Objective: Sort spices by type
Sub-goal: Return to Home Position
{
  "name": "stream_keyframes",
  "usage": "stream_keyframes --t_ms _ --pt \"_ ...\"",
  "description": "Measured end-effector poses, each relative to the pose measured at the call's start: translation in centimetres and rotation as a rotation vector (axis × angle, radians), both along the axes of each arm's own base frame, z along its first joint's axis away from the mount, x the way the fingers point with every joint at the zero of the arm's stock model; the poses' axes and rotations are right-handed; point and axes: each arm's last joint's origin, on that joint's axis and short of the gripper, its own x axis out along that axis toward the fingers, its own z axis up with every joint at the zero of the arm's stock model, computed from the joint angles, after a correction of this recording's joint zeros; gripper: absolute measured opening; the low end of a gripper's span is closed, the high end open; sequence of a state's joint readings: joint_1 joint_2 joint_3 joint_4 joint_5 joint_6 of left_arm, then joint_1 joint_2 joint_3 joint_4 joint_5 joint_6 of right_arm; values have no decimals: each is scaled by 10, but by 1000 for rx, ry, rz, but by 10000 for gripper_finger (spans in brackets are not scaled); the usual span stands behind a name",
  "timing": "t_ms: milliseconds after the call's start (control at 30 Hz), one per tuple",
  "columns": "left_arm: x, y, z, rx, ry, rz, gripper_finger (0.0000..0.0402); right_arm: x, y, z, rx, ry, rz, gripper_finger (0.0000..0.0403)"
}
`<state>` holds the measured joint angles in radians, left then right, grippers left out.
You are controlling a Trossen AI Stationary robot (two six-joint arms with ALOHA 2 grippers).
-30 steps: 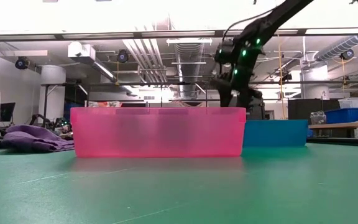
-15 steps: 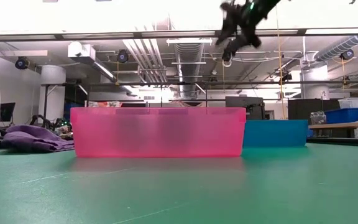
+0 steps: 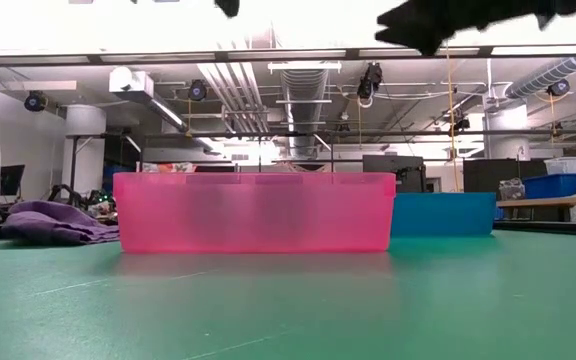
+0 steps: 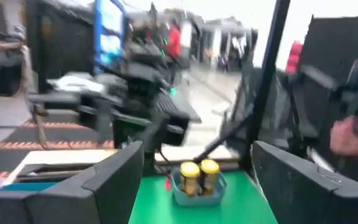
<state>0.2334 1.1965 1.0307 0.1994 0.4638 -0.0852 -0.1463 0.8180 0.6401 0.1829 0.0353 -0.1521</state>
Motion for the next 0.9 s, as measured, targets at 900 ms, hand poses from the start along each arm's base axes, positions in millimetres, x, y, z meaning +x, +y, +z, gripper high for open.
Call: stream_keyframes --t_ms 900 --pt "-204 -34 -97 -34 -368 422 283 -116 9 -74 9 -502 -59 293"
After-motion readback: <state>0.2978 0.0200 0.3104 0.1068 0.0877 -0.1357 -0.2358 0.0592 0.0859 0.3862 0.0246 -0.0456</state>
